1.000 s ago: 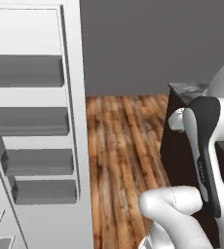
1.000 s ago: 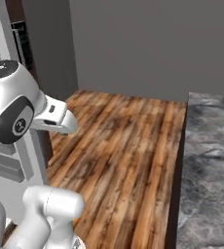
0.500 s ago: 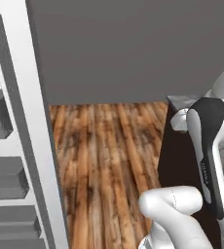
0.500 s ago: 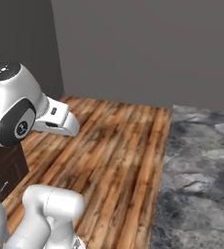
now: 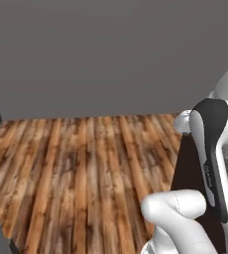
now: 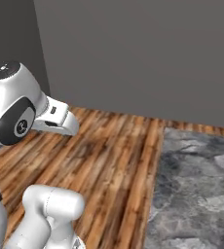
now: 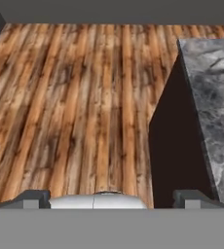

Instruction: Transport the steak and avocado to the fridge. Place the steak on the rack containing meat and place the avocado on the rack containing the vegetable, ensuring meats and vegetables are on different racks.

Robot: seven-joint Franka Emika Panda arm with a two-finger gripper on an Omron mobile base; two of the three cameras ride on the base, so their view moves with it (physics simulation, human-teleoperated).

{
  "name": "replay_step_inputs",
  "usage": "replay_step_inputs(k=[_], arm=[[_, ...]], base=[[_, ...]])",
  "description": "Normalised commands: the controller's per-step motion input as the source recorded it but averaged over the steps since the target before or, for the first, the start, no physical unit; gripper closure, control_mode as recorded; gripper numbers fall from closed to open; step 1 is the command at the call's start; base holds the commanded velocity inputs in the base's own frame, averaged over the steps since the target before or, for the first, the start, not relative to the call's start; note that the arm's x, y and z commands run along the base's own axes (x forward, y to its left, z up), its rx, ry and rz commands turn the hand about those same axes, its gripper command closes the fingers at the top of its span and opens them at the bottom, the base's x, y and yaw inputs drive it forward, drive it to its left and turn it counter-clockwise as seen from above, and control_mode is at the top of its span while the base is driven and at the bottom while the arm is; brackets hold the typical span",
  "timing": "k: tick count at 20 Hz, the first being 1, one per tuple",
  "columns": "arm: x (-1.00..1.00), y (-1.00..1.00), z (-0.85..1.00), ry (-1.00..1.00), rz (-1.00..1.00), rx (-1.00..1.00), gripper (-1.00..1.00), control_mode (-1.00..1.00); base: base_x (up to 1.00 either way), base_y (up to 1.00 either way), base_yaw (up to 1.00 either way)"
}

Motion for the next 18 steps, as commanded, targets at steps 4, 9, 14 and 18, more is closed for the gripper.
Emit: replay_step_inputs(k=[4, 9, 14, 18], arm=[[0.00, 0.00, 0.00, 0.00, 0.00, 0.00, -1.00, 1.00], [0.00, 0.00, 0.00, 0.00, 0.00, 0.00, -1.00, 1.00], [0.00, 0.00, 0.00, 0.00, 0.00, 0.00, -1.00, 1.00], [0.00, 0.00, 0.00, 0.00, 0.00, 0.00, -1.00, 1.00]], base=[[1.00, -0.01, 0.00], [1.00, -0.16, -0.02], [1.00, -0.07, -0.09], [1.00, -0.03, -0.23]])
